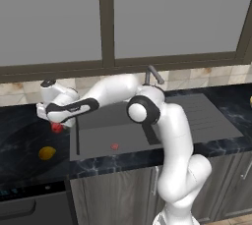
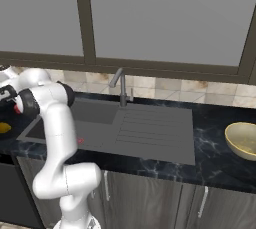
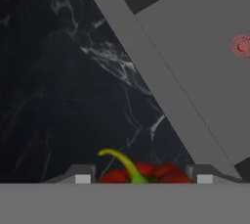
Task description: Remove the bell pepper and lemon from the sink. Then move the bowl and cup from the counter to the sink for washing.
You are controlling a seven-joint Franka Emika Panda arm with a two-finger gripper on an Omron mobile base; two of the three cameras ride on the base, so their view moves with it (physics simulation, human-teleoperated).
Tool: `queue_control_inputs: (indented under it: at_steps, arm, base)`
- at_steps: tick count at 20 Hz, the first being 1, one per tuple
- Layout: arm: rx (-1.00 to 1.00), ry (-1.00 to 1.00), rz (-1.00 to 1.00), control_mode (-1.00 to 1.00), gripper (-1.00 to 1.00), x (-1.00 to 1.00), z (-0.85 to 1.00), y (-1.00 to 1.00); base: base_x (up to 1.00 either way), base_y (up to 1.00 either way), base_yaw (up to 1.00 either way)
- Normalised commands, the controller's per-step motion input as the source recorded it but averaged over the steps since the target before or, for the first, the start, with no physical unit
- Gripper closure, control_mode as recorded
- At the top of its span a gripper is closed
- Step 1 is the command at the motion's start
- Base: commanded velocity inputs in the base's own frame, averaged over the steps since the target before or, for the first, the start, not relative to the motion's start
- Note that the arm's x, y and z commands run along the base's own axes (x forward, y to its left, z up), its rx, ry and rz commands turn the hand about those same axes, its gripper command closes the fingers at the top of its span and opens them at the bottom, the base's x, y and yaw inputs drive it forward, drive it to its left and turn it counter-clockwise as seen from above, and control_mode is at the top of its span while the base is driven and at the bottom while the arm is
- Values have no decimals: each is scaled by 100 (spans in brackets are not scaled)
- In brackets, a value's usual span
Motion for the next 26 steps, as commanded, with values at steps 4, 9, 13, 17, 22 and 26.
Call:
queue_control_inputs:
  at_steps: [4,9,13,17,22,26]
  arm:
    - [-4,4,0,-100,100,0,-21,15]
    - [0,7,0,-100,100,0,-23,8]
    - [0,11,0,-100,100,0,-24,4]
    - [0,11,0,-100,100,0,-27,3]
    - [0,7,0,-100,100,3,-22,6]
    - [0,2,0,-100,100,0,-20,9]
  base:
    - [0,0,0]
    - [0,0,0]
    - [0,0,0]
    - [0,0,0]
    - [0,0,0]
    - [0,0,0]
